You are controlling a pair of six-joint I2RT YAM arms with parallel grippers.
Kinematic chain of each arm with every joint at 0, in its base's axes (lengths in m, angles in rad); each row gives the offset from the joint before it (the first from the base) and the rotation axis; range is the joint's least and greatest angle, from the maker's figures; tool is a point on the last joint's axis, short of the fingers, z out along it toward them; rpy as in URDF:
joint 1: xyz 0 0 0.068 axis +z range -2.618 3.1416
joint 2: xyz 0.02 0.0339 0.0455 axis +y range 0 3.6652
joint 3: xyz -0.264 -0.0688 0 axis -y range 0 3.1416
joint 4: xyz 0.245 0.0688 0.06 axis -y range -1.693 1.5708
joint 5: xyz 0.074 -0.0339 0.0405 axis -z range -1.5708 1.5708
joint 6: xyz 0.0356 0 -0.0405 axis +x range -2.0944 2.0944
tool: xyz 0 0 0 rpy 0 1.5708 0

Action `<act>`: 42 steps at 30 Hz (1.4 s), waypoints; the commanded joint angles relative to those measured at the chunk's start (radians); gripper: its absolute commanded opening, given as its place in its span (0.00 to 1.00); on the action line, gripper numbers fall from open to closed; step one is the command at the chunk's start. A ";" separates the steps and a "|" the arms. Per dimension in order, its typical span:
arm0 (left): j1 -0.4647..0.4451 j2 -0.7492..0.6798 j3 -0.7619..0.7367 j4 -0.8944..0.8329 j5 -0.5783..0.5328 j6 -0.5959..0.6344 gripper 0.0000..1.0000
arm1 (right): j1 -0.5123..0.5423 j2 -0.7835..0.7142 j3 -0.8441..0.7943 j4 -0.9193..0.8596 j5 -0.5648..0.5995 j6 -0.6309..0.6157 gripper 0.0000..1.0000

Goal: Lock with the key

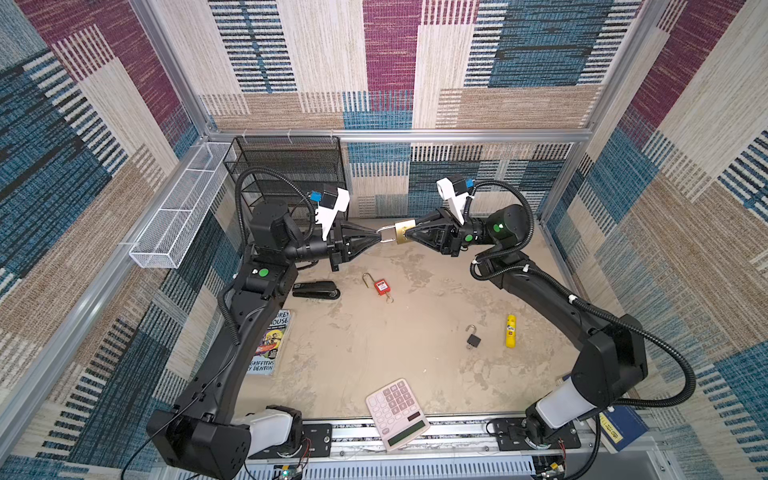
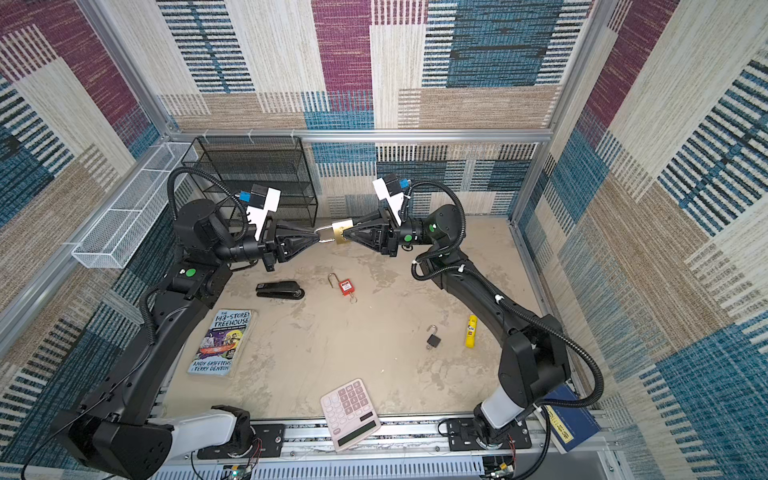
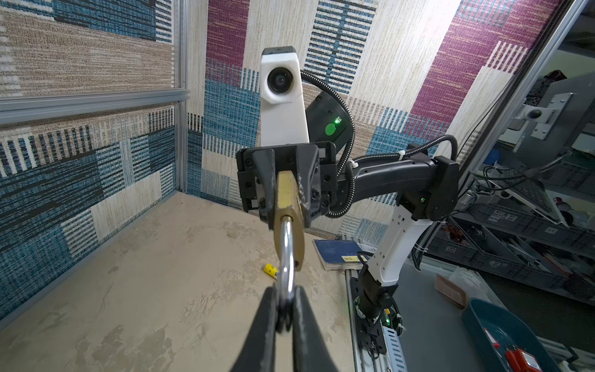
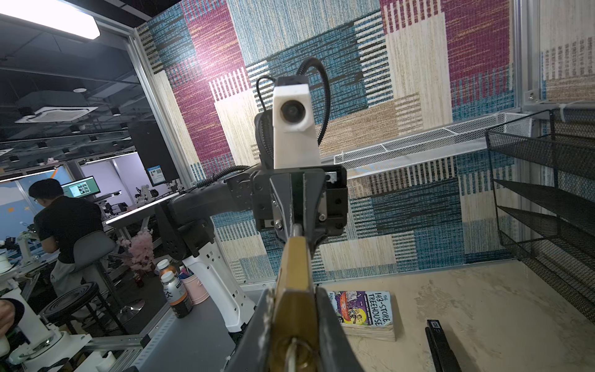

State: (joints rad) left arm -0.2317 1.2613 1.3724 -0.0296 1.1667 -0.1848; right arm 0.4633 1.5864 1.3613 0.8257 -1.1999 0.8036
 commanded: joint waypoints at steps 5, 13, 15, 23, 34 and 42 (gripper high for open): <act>0.000 -0.002 0.004 0.031 0.002 -0.002 0.00 | 0.009 0.001 0.000 0.059 0.013 0.039 0.00; -0.001 0.005 0.011 0.042 0.021 -0.027 0.00 | 0.037 -0.005 0.003 -0.023 0.040 -0.066 0.00; -0.003 0.008 0.013 0.047 0.033 -0.042 0.00 | 0.044 -0.006 0.003 -0.054 0.055 -0.107 0.00; -0.007 0.012 0.003 0.049 0.035 -0.023 0.00 | 0.057 0.028 0.017 0.011 0.030 -0.042 0.00; -0.006 -0.010 0.007 -0.009 -0.030 0.104 0.00 | 0.054 0.023 0.035 -0.064 0.015 -0.063 0.00; -0.006 -0.042 0.001 -0.029 -0.086 0.166 0.00 | 0.054 0.015 0.026 -0.093 -0.001 -0.055 0.00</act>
State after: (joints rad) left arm -0.2291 1.2221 1.3708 -0.0830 1.0912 -0.0822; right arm 0.5034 1.6073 1.3937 0.7544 -1.1652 0.7219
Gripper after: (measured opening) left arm 0.070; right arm 0.203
